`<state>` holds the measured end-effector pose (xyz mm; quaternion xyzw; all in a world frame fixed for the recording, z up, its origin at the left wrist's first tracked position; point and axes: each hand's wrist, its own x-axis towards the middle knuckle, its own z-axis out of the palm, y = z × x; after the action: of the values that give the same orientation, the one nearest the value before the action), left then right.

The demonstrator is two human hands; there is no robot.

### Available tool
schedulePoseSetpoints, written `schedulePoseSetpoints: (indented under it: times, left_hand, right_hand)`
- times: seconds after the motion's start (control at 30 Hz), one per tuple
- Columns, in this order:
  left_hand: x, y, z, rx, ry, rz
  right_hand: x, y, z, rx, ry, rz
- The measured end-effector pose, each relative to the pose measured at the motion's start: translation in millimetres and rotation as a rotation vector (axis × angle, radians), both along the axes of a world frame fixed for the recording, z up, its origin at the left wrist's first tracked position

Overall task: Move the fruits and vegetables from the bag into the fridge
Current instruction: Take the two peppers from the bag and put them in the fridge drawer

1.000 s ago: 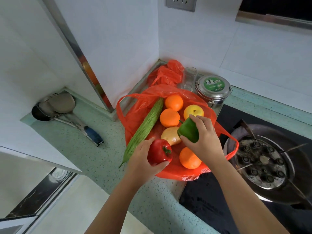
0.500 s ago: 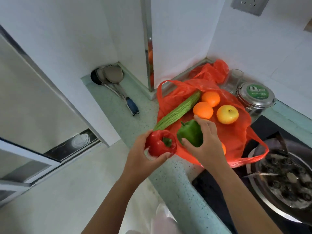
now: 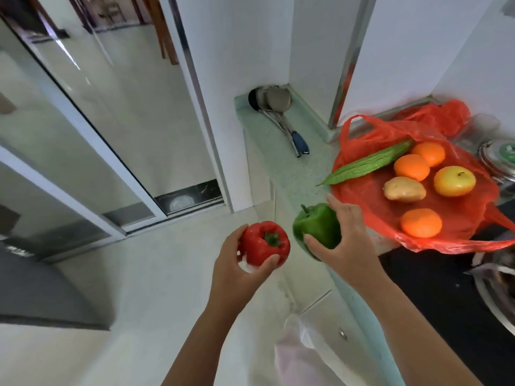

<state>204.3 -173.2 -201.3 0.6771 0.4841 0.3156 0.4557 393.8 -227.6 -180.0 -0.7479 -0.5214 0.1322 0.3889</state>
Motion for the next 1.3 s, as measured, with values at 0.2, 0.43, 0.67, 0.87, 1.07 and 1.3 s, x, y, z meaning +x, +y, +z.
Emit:
schedulePoseSetpoints:
  times: [0.2, 0.43, 0.67, 0.87, 1.07, 1.3]
  left_hand:
    - [-48, -55, 3, -0.034, -0.026, 0.149]
    - [-83, -114, 20, 0.001, -0.049, 0.366]
    - [-108, -178, 30, -0.061, -0.21, 0.662]
    - [-149, -225, 34, -0.069, -0.33, 0.845]
    - [-220, -270, 41, 0.02, -0.296, 0.984]
    - [-352, -330, 52, 0.128, -0.193, 1.157]
  right_hand:
    - [-46, -38, 9, -0.054, 0.009, 0.132]
    - [-75, -61, 20, -0.033, -0.039, 0.344]
    - [-101, -101, 21, -0.027, 0.071, 0.533]
    - [-143, -125, 23, -0.017, 0.094, 0.71]
    - [-221, -130, 34, 0.024, 0.138, 0.885]
    - [-381, -152, 41, 0.045, 0.217, 1.133]
